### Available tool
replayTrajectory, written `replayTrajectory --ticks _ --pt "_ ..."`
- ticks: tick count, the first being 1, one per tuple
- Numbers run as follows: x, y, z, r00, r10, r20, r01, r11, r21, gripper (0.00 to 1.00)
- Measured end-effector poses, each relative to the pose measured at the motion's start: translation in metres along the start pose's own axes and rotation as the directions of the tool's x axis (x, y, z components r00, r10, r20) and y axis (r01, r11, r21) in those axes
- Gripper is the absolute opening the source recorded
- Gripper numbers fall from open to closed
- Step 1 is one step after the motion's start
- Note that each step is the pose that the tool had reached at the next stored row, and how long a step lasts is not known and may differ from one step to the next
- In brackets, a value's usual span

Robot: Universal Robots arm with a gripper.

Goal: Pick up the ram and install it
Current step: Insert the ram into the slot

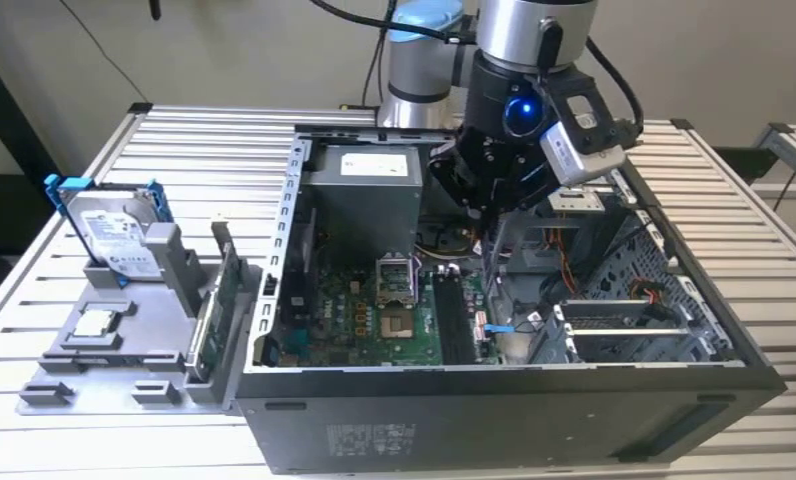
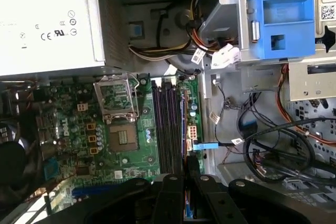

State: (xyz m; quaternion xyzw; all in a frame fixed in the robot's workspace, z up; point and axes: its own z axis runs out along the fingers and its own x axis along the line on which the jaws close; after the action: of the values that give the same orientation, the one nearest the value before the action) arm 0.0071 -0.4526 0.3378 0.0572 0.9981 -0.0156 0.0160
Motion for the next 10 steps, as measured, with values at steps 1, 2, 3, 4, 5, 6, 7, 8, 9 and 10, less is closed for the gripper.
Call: replayTrajectory --ticks 1,2,3,4,5,6,7,8,9,10 --pt "0.0001 0.0001 0.0016 1.0 0.0 -0.0003 0.0 1.0 0.0002 0.14" --pt "0.0001 0.0001 0.0032 1.0 0.0 -0.0004 0.0 1.0 0.0004 0.14" --pt "0.0002 0.0002 0.0045 1.0 0.0 -0.0004 0.0 1.0 0.0005 0.14" --pt "0.0003 0.0002 0.0061 1.0 0.0 -0.0005 0.0 1.0 0.0007 0.14" --pt "0.0008 0.0003 0.0078 1.0 0.0 -0.0004 0.0 1.0 0.0014 0.14" --pt "0.0014 0.0004 0.0096 1.0 0.0 -0.0003 0.0 1.0 0.0022 0.14" --pt "0.0017 0.0005 0.0107 1.0 0.0 -0.0003 0.0 1.0 0.0023 0.14" --pt "0.0017 0.0004 0.0113 1.0 0.0 -0.0002 0.0 1.0 0.0024 0.14" --pt "0.0018 0.0004 0.0123 1.0 -0.001 -0.0002 0.001 1.0 0.0024 0.14" --pt "0.0018 0.0004 0.0139 1.0 -0.001 0.0 0.001 1.0 0.0031 0.14"
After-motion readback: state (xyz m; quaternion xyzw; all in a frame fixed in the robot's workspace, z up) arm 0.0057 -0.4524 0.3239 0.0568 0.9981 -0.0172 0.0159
